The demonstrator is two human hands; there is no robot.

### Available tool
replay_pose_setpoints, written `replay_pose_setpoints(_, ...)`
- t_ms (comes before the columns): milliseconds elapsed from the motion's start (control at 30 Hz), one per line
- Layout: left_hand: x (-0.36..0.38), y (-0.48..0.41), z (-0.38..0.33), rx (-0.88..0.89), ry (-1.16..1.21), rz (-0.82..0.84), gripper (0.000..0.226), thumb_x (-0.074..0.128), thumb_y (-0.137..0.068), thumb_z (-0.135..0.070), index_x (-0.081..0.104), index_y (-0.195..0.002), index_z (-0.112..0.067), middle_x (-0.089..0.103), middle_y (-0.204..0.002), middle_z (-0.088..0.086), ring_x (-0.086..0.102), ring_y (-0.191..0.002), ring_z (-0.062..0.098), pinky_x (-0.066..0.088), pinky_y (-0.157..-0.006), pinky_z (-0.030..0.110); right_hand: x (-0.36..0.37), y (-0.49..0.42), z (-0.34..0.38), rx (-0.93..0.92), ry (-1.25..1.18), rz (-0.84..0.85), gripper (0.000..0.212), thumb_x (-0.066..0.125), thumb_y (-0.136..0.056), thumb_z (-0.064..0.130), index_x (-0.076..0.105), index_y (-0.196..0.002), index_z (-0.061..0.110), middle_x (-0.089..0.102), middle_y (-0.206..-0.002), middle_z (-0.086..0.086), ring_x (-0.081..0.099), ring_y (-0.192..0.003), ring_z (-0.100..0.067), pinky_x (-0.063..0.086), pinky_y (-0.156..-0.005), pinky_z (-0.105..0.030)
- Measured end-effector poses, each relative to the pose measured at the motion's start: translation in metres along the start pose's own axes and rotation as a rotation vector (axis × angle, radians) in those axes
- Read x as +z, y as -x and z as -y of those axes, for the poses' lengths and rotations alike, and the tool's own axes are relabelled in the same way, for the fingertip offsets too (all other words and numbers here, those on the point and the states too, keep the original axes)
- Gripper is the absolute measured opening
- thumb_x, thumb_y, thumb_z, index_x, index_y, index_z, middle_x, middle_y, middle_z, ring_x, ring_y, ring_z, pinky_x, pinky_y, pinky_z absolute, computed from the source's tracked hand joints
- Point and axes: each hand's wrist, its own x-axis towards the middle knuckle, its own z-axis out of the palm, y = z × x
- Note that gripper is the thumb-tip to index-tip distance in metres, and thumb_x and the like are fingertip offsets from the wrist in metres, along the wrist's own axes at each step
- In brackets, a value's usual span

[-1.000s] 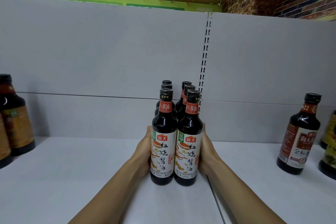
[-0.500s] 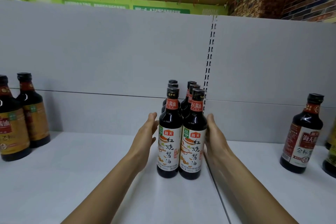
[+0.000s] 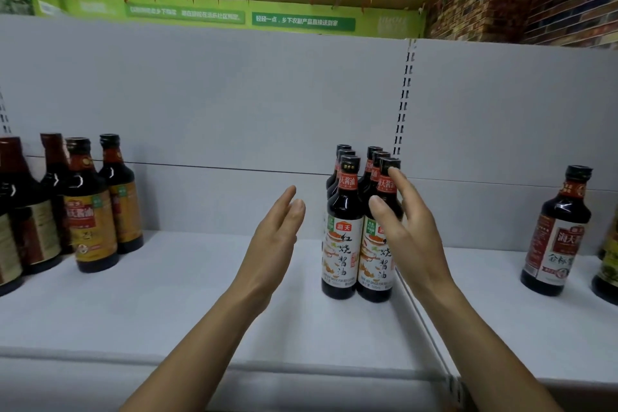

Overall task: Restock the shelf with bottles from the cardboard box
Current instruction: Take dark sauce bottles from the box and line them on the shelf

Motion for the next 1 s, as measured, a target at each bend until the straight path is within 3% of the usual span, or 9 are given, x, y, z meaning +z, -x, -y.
replay_pose_setpoints(100,-0.018,0.025,-0.012,0.031,-0.025,-0.02,0.059,0.047,-0.098,-0.059,0.035,-0.155,-0.047,0.041,-0.157,-0.021,0.043,-0.14,-0.001,0.036,-0.122,0.042,0.018,0.017,0.023,-0.043,0.069,0.0,0.062,0.058,-0.095,0.042,0.038,-0.153,0.036,0.035,-0.159,0.023,0.03,-0.146,0.005,0.034,-0.121,-0.041)
replay_pose_setpoints(267,-0.057,0.07,-0.026,0.049,-0.104,-0.088,0.058,0.052,-0.099,-0.054,0.036,-0.154,-0.048,0.048,-0.151,-0.019,0.047,-0.137,-0.001,0.04,-0.117,0.033,0.055,0.051,0.055,-0.04,0.064,0.173,0.061,0.06,-0.099,0.036,0.034,-0.154,0.039,0.032,-0.158,0.028,0.029,-0.146,0.005,0.03,-0.122,-0.037)
replay_pose_setpoints(433,-0.112,0.119,-0.027,0.038,-0.243,-0.233,0.055,0.057,-0.101,-0.043,0.039,-0.153,-0.044,0.052,-0.146,-0.017,0.049,-0.133,-0.003,0.04,-0.089,0.007,0.115,0.088,0.072,-0.046,-0.001,0.404,0.059,0.059,-0.097,0.048,0.037,-0.151,0.045,0.036,-0.153,0.032,0.036,-0.142,0.006,0.036,-0.119,-0.033)
replay_pose_setpoints(633,-0.188,0.181,-0.033,-0.016,-0.377,-0.468,0.047,0.059,-0.102,-0.036,0.047,-0.147,-0.042,0.058,-0.137,-0.017,0.052,-0.124,-0.008,0.043,-0.084,0.008,0.196,0.128,0.103,-0.033,-0.173,0.646,0.043,0.06,-0.099,0.04,0.05,-0.141,0.041,0.056,-0.135,0.027,0.054,-0.121,0.007,0.047,-0.107,-0.027)
replay_pose_setpoints(767,-0.235,0.225,-0.035,-0.066,-0.452,-0.642,0.046,0.06,-0.101,-0.038,0.049,-0.144,-0.044,0.059,-0.135,-0.018,0.053,-0.122,-0.009,0.049,-0.098,0.02,0.255,0.159,0.122,-0.068,-0.265,0.834,0.044,0.059,-0.099,0.037,0.051,-0.143,0.037,0.058,-0.133,0.023,0.056,-0.119,0.006,0.047,-0.106,-0.026)
replay_pose_setpoints(900,-0.271,0.271,-0.034,-0.153,-0.55,-0.788,0.05,0.059,-0.1,-0.042,0.045,-0.148,-0.042,0.057,-0.137,-0.019,0.051,-0.124,-0.012,0.045,-0.085,0.006,0.31,0.193,0.138,-0.084,-0.363,1.033,0.044,0.06,-0.1,0.036,0.052,-0.142,0.034,0.057,-0.133,0.022,0.056,-0.119,0.004,0.049,-0.103,-0.025)
replay_pose_setpoints(1000,-0.291,0.302,-0.026,-0.215,-0.588,-0.906,0.05,0.06,-0.1,-0.042,0.046,-0.147,-0.043,0.056,-0.139,-0.018,0.053,-0.127,-0.002,0.047,-0.098,0.019,0.345,0.219,0.144,-0.102,-0.417,1.182,0.044,0.059,-0.1,0.037,0.052,-0.143,0.034,0.057,-0.135,0.022,0.054,-0.12,0.007,0.048,-0.104,-0.023)
